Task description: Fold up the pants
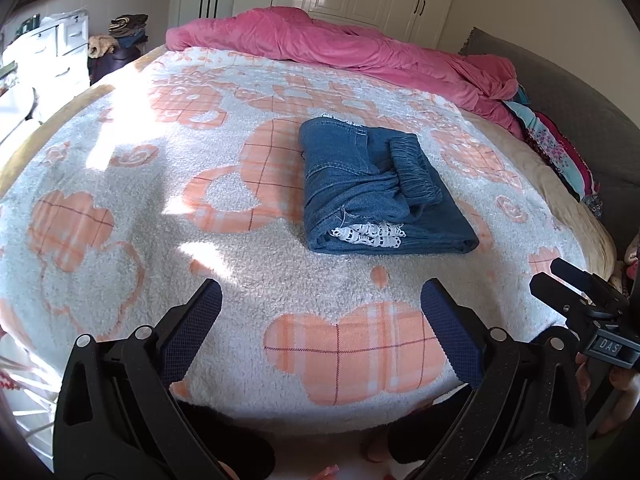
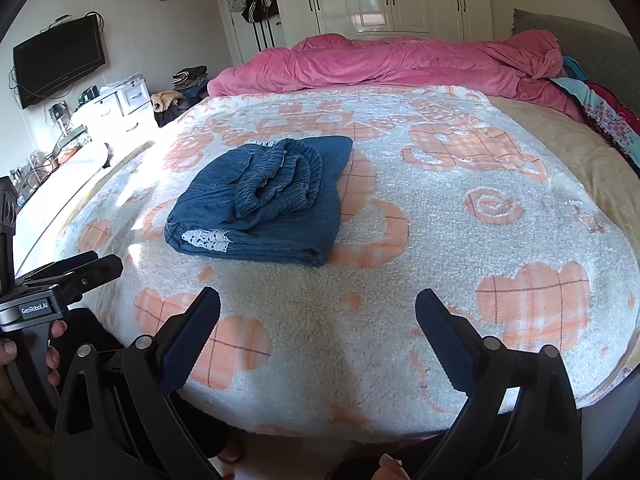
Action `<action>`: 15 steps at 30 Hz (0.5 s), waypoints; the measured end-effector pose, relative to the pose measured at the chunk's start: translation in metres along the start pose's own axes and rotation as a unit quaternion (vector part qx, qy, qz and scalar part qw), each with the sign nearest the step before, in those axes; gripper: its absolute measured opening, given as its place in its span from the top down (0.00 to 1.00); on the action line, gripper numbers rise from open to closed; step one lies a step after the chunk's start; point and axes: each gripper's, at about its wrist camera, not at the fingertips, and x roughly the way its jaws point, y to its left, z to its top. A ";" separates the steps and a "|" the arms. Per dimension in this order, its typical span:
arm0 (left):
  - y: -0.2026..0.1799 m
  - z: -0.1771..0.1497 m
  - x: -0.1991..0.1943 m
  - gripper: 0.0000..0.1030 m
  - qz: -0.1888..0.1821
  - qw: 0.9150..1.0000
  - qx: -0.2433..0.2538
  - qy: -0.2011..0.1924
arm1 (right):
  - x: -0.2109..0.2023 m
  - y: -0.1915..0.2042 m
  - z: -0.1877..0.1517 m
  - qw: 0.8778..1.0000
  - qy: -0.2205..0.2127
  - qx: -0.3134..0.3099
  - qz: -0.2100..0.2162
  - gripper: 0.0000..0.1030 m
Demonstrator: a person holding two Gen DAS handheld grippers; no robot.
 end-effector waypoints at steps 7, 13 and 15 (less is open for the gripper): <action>0.000 -0.001 -0.001 0.09 0.003 1.000 -0.001 -0.001 | -0.001 0.000 0.000 1.000 -0.001 0.000 0.000 0.05; 0.000 -0.001 0.000 0.09 0.005 1.000 -0.003 0.000 | -0.001 0.000 0.000 1.000 -0.001 0.001 0.001 0.05; 0.000 -0.002 -0.001 0.09 0.005 1.000 -0.003 0.000 | -0.001 0.000 -0.001 1.000 -0.001 0.001 0.000 0.05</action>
